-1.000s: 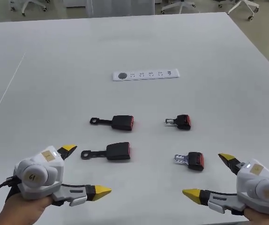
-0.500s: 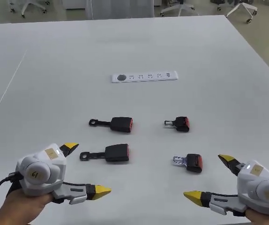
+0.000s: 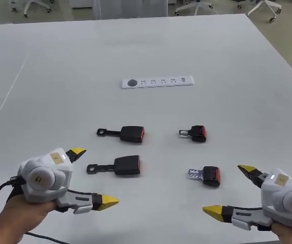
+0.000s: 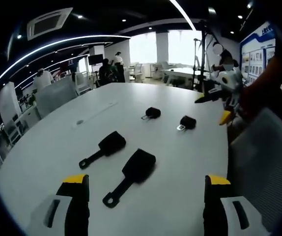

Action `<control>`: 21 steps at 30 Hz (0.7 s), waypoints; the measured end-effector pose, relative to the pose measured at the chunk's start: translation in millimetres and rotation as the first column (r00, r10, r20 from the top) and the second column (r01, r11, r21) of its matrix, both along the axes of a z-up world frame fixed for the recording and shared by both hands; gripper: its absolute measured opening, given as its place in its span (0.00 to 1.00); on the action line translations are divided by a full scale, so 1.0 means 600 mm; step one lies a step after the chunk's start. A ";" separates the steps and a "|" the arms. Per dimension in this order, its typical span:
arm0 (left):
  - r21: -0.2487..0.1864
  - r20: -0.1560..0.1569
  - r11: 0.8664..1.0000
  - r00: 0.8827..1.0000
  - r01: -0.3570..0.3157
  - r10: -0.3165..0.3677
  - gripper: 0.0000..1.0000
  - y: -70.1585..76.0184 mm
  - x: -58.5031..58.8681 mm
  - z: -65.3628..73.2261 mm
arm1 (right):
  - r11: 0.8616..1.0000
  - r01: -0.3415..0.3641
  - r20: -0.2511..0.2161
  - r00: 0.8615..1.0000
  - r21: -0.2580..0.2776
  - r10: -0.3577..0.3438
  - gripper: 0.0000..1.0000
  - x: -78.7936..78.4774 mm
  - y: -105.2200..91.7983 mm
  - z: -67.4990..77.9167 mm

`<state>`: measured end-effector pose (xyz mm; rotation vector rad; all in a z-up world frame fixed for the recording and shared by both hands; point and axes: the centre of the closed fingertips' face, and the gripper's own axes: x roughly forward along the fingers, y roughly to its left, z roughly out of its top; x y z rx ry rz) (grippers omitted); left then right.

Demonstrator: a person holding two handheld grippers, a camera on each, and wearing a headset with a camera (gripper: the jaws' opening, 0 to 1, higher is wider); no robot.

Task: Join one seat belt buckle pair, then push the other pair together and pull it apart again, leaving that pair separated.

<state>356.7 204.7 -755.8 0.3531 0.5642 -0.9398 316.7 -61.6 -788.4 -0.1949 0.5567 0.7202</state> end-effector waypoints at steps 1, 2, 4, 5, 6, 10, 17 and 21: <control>0.005 0.002 1.000 1.000 0.009 -0.009 1.00 -0.003 0.003 0.000 | 1.000 -0.003 -0.001 1.000 -0.003 0.003 0.96 0.002 -0.001 0.000; 0.009 0.003 1.000 1.000 0.015 -0.015 1.00 -0.005 0.004 0.001 | 1.000 -0.007 -0.001 1.000 -0.005 0.007 0.96 0.004 -0.002 0.000; 0.018 0.005 0.999 1.000 0.030 -0.030 0.99 -0.009 0.010 0.000 | 1.000 -0.018 -0.001 1.000 -0.012 0.018 0.96 0.008 -0.002 0.000; 0.023 0.005 0.999 0.999 0.036 -0.037 0.99 -0.011 0.012 0.000 | 0.999 -0.032 -0.006 0.999 -0.012 0.032 0.96 0.009 -0.001 -0.001; 0.026 0.004 0.999 0.999 0.045 -0.045 0.98 -0.014 0.014 -0.001 | 0.999 -0.044 -0.007 0.999 -0.012 0.044 0.96 0.010 0.000 -0.001; 0.044 0.003 0.996 0.997 0.072 -0.073 0.98 -0.024 0.024 -0.006 | 0.998 -0.056 -0.016 0.998 -0.010 0.056 0.96 0.019 -0.002 -0.002; 0.081 0.004 0.988 0.991 0.134 -0.135 0.96 -0.040 0.045 -0.014 | 0.996 -0.089 -0.020 0.996 -0.030 0.088 0.94 0.038 -0.005 -0.007; 0.099 -0.005 0.983 0.988 0.153 -0.153 0.94 -0.046 0.055 -0.022 | 0.993 -0.114 -0.026 0.993 -0.035 0.114 0.90 0.051 0.001 -0.003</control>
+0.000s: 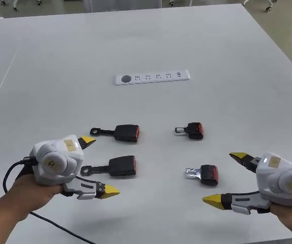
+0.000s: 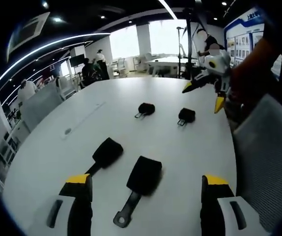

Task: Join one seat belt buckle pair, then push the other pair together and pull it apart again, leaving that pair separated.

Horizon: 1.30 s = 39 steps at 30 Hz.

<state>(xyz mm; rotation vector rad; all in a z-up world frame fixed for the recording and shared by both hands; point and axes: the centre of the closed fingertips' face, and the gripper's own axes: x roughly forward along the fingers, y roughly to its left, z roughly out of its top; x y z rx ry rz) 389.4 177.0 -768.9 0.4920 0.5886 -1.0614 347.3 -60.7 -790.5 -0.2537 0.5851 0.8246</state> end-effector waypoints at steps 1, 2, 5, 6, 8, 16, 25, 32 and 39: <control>0.000 -0.004 1.000 1.000 0.007 -0.007 0.94 -0.003 0.000 0.000 | 1.000 -0.009 0.008 1.000 -0.003 0.009 0.90 0.004 0.002 0.001; 0.005 -0.008 1.000 1.000 0.017 -0.017 0.93 -0.006 0.001 -0.003 | 1.000 -0.015 0.009 1.000 -0.005 0.015 0.90 0.008 0.004 0.000; 0.027 -0.016 0.999 0.999 0.039 -0.039 0.92 -0.009 0.006 -0.014 | 1.000 -0.030 -0.012 0.999 -0.001 0.030 0.89 0.016 0.007 -0.011; 0.028 -0.018 0.999 0.999 0.044 -0.043 0.91 -0.011 0.008 -0.015 | 0.999 -0.035 -0.016 0.999 -0.004 0.035 0.88 0.017 0.008 -0.014; 0.032 -0.022 0.998 0.999 0.051 -0.050 0.91 -0.016 0.012 -0.017 | 0.999 -0.054 -0.045 0.998 -0.005 0.054 0.87 0.016 0.010 -0.025; 0.063 -0.050 0.993 0.994 0.100 -0.097 0.86 -0.032 0.025 -0.043 | 0.995 -0.102 -0.095 0.990 -0.006 0.101 0.84 0.026 0.002 -0.047; 0.149 -0.094 0.973 0.982 0.175 -0.162 0.74 -0.039 0.037 -0.099 | 0.982 -0.185 -0.149 0.973 -0.037 0.177 0.75 0.022 -0.005 -0.073; 0.198 -0.138 0.956 0.972 0.216 -0.191 0.63 -0.033 0.036 -0.131 | 0.974 -0.223 -0.183 0.960 -0.047 0.211 0.68 0.020 -0.008 -0.086; 0.218 -0.182 0.948 0.964 0.233 -0.195 0.54 -0.028 0.030 -0.150 | 0.963 -0.261 -0.218 0.946 -0.071 0.240 0.58 0.009 -0.008 -0.100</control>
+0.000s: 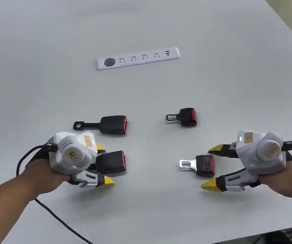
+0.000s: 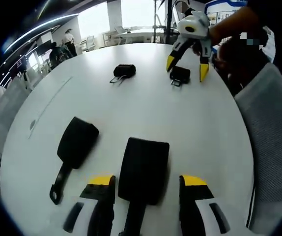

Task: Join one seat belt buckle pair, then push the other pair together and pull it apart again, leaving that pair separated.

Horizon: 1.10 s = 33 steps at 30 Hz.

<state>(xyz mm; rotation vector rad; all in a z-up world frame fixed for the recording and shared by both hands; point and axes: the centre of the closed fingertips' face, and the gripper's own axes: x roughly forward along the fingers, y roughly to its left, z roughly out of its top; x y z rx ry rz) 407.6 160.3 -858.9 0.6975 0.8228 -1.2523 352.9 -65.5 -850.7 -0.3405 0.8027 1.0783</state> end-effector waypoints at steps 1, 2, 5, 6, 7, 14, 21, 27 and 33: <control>-0.016 -0.004 1.000 1.000 -0.003 0.003 0.53 -0.003 0.000 0.003 | 1.000 -0.004 0.001 1.000 -0.001 0.004 0.56 0.000 -0.001 -0.001; -0.017 -0.004 1.000 1.000 -0.002 0.002 0.53 -0.004 0.000 0.004 | 1.000 -0.008 0.001 1.000 -0.001 0.008 0.55 0.000 -0.001 -0.002; -0.022 -0.011 1.000 1.000 0.003 -0.003 0.51 -0.007 0.000 0.003 | 1.000 -0.019 -0.006 1.000 -0.016 0.019 0.50 -0.001 -0.004 -0.004; -0.024 -0.014 1.000 1.000 0.012 -0.012 0.50 -0.008 -0.001 0.003 | 0.999 -0.026 -0.004 1.000 -0.019 0.026 0.48 0.000 -0.006 -0.005; -0.023 -0.013 1.000 1.000 0.021 -0.021 0.48 -0.007 -0.001 0.003 | 0.999 -0.028 -0.004 1.000 -0.021 0.028 0.47 0.001 -0.006 -0.005; 0.009 0.001 0.993 0.993 0.119 -0.119 0.35 -0.007 0.000 0.007 | 0.995 -0.085 0.023 0.996 -0.049 0.086 0.35 0.003 -0.010 -0.007; 0.047 -0.013 0.975 0.976 0.217 -0.216 0.35 -0.003 -0.002 0.006 | 0.989 -0.136 0.019 0.990 -0.058 0.138 0.34 0.002 -0.012 -0.006; 0.086 -0.031 0.956 0.960 0.281 -0.279 0.34 0.000 -0.001 0.005 | 0.975 -0.208 0.008 0.978 -0.081 0.209 0.33 0.004 -0.013 -0.007; 0.105 -0.041 0.949 0.955 0.296 -0.294 0.34 0.001 0.001 0.004 | 0.970 -0.230 0.010 0.973 -0.075 0.231 0.33 0.008 -0.003 -0.008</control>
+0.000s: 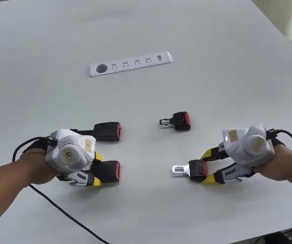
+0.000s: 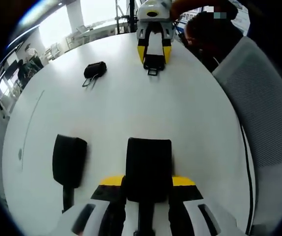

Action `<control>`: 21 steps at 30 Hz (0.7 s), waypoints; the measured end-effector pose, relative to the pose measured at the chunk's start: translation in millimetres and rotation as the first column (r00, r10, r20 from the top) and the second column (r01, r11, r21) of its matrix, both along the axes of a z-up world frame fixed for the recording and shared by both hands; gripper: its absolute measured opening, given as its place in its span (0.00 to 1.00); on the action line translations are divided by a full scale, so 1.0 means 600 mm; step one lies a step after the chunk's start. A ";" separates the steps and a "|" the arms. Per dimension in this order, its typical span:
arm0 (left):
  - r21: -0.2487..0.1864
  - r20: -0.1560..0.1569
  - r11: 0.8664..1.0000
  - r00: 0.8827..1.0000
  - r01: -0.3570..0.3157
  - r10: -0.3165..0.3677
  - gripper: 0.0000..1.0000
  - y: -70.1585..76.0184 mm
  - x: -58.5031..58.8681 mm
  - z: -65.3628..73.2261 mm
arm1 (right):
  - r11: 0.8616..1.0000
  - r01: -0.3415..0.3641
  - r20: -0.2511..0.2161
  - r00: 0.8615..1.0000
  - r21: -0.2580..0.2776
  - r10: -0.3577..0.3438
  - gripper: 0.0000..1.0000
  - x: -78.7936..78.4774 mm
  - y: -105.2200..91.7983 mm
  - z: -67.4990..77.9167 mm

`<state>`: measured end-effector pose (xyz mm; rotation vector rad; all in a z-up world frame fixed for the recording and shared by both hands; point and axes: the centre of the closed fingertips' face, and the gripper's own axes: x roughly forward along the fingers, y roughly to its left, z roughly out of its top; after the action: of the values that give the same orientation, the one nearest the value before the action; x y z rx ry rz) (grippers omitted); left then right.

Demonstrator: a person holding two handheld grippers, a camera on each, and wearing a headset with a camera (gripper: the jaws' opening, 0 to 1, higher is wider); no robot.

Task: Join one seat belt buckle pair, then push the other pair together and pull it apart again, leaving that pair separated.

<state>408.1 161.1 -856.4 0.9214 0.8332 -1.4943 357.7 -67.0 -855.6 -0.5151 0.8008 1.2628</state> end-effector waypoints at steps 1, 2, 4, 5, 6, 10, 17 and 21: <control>0.001 0.000 1.000 1.000 -0.001 0.001 0.34 0.000 0.000 0.000 | 1.000 0.002 0.000 1.000 0.000 -0.002 0.33 0.000 0.002 -0.001; 0.001 -0.001 1.000 1.000 -0.004 0.004 0.34 0.000 0.000 0.000 | 1.000 0.002 0.001 1.000 0.002 -0.002 0.33 0.001 0.004 -0.002; 0.002 -0.001 1.000 1.000 -0.007 0.007 0.34 0.000 0.000 -0.001 | 1.000 0.000 0.003 1.000 0.007 0.000 0.33 0.003 0.008 -0.002; 0.002 -0.002 1.000 1.000 -0.009 0.009 0.34 0.000 0.000 -0.001 | 1.000 0.000 0.005 1.000 0.012 0.000 0.33 0.003 0.012 -0.001; 0.004 -0.003 1.000 1.000 -0.011 0.011 0.34 0.000 0.000 -0.001 | 1.000 0.004 0.005 1.000 0.013 -0.004 0.33 0.004 0.013 -0.002; 0.010 -0.001 1.000 1.000 -0.007 0.007 0.34 0.000 0.000 -0.001 | 0.999 0.015 0.009 1.000 0.031 -0.016 0.33 0.008 0.025 -0.001; 0.027 -0.002 1.000 1.000 -0.002 0.002 0.34 0.000 -0.001 -0.002 | 0.998 0.035 0.011 0.999 0.055 -0.036 0.33 0.014 0.053 0.000; 0.044 -0.004 0.999 1.000 0.013 -0.013 0.34 0.001 0.000 -0.003 | 0.997 0.037 0.015 0.999 0.068 -0.038 0.33 0.017 0.072 0.001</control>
<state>408.1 162.0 -858.1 0.9585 0.8679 -1.4941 367.7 -23.9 -855.2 -0.4531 0.7483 1.2452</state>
